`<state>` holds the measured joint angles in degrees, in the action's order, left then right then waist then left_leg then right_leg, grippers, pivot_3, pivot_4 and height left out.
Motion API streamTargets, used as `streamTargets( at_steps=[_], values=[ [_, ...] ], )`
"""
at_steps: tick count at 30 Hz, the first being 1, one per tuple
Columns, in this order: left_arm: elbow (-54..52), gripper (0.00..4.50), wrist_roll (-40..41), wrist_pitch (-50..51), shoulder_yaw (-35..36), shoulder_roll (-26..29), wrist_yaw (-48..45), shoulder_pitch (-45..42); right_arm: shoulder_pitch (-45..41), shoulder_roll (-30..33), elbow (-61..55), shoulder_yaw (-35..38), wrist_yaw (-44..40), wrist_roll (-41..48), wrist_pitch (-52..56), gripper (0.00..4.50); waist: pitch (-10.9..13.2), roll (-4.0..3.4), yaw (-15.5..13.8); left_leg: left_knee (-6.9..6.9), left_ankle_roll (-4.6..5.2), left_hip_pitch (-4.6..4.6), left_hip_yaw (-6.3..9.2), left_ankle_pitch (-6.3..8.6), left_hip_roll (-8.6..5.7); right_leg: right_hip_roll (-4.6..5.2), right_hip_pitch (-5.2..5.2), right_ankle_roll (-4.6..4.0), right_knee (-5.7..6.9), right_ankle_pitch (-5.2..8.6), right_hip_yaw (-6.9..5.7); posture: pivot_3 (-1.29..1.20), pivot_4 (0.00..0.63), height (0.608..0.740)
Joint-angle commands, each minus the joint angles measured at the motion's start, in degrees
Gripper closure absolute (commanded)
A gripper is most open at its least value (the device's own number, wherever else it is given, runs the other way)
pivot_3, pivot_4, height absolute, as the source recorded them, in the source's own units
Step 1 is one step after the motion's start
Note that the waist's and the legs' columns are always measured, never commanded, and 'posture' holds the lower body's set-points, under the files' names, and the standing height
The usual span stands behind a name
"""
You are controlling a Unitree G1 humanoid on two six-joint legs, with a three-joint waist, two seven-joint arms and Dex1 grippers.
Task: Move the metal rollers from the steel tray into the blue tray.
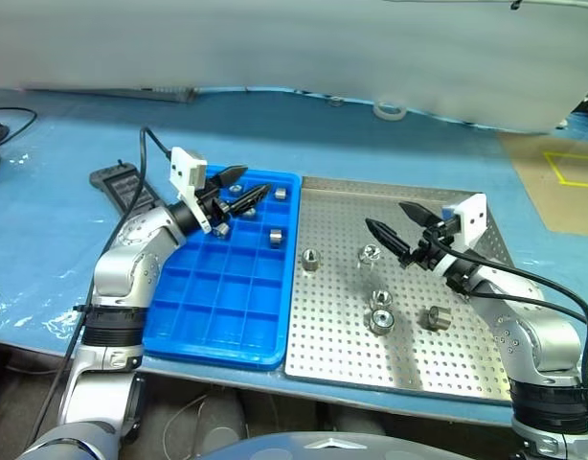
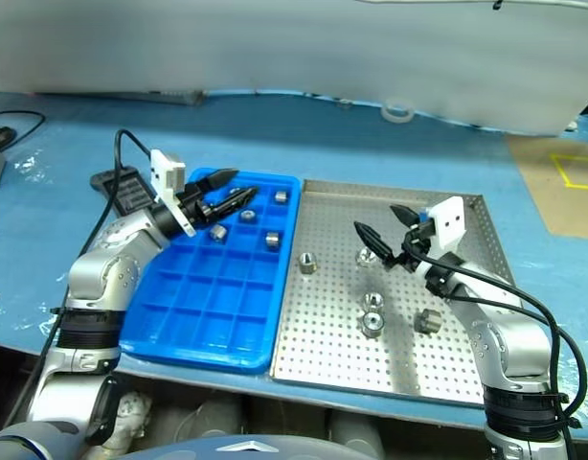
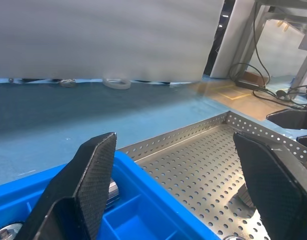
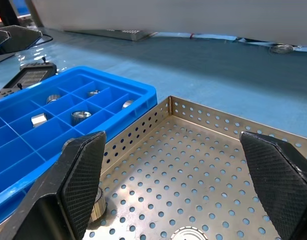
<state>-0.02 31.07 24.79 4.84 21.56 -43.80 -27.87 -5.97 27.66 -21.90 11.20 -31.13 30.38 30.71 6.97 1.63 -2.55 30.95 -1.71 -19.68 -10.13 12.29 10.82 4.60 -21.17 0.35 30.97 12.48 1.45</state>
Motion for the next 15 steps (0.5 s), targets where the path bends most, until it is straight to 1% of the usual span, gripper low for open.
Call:
streamTargets(
  at_steps=[1, 3, 5, 15],
  values=[
    [-0.52, 0.54, -0.57, -1.12, -0.37, 0.56, -1.18, -0.43, -0.66, 0.26, -2.39, 0.03, -0.14, 0.28, -1.02, 0.0, 0.0, 0.0, -0.04, 0.0, 0.0, 0.0, 0.0, 0.0, 0.01, 0.0, 0.0, 0.0, 0.0, 0.0, -0.01, -0.04, 0.15, 0.74],
    [-0.02, 0.54, -0.88, -1.39, -0.07, -0.15, -0.11, -1.12, -0.59, -0.13, -1.8, -0.33, 0.22, -0.32, -1.51, 0.0, 0.0, 0.0, -0.11, -0.01, 0.0, 0.0, 0.0, 0.0, 0.0, 0.0, 0.01, 0.0, 0.0, 0.0, -0.02, -0.04, 0.15, 0.74],
    [-1.43, 0.54, -0.04, -0.59, 0.05, -0.88, 0.3, -1.17, -1.08, -0.3, -2.57, -0.4, -0.1, 1.03, -0.76, 0.0, 0.0, 0.0, -0.15, -0.01, 0.0, -0.01, 0.0, 0.0, -0.01, 0.01, 0.01, 0.0, 0.0, 0.0, -0.02, -0.04, 0.15, 0.74],
    [-4.2, 0.54, -0.49, -0.93, -0.19, -1.71, 1.33, 2.06, -3.61, 0.93, 0.61, -0.92, -1.74, -0.14, -1.2, 0.0, 0.0, 0.0, -0.2, -0.01, 0.01, -0.02, 0.01, 0.0, 0.0, 0.02, -0.01, 0.0, -0.01, 0.0, -0.02, 0.01, 0.15, 0.74]
  ],
)
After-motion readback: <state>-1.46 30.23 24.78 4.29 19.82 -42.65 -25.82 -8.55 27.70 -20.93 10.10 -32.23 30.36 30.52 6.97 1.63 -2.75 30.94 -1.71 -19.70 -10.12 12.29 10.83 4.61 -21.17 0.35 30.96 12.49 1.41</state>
